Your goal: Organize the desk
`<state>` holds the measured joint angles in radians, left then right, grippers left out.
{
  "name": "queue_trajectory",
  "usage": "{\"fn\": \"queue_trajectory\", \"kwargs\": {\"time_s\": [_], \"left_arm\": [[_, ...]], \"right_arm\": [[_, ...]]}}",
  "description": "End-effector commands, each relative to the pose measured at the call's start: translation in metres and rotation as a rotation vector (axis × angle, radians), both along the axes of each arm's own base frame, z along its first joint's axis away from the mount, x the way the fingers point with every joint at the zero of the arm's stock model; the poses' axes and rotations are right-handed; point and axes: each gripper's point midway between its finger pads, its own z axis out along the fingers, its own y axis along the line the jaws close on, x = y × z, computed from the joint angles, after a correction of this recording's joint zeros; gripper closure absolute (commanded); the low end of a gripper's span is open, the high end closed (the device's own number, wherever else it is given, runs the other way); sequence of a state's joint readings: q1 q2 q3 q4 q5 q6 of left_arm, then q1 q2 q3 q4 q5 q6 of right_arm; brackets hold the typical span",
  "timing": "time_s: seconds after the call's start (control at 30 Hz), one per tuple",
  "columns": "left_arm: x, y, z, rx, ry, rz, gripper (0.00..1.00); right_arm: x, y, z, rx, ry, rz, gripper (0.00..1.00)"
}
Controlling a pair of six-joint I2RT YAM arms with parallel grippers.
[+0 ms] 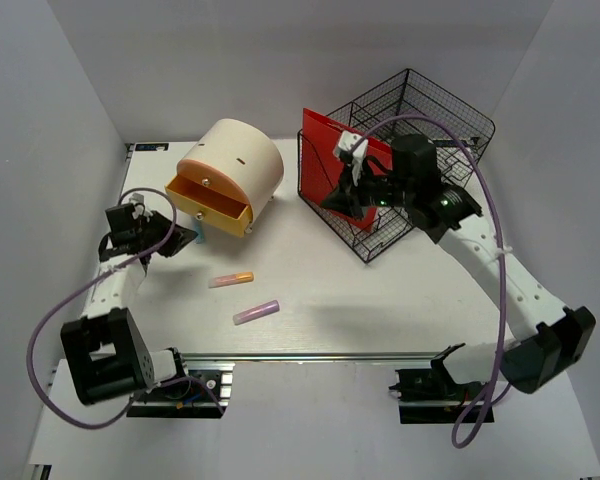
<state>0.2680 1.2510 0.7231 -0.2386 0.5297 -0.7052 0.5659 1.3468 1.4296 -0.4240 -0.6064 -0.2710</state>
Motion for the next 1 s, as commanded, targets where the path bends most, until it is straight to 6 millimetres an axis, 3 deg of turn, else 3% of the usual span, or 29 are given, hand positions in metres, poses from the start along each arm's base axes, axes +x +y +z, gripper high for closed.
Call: {"fn": "queue_trajectory", "kwargs": {"time_s": [0.0,0.17,0.47,0.73,0.97], "left_arm": [[0.036,0.014,0.024,0.044,-0.084,0.031,0.8],[0.064,0.022,0.024,0.058,-0.066,0.042,0.8],[0.085,0.027,0.015,0.053,-0.047,0.039,0.77],[0.103,0.012,0.021,0.045,-0.063,-0.012,0.64],[0.111,-0.006,0.026,0.043,-0.075,-0.057,0.6]], "right_arm": [[-0.015,-0.002,0.019,0.089,-0.012,0.041,1.0],[-0.019,-0.015,0.02,0.096,-0.013,0.018,1.0],[-0.023,-0.025,0.016,0.108,0.013,0.008,1.0],[-0.023,-0.032,0.01,0.112,0.024,-0.008,1.0],[-0.022,-0.038,0.005,0.11,0.028,-0.023,1.0]]}}
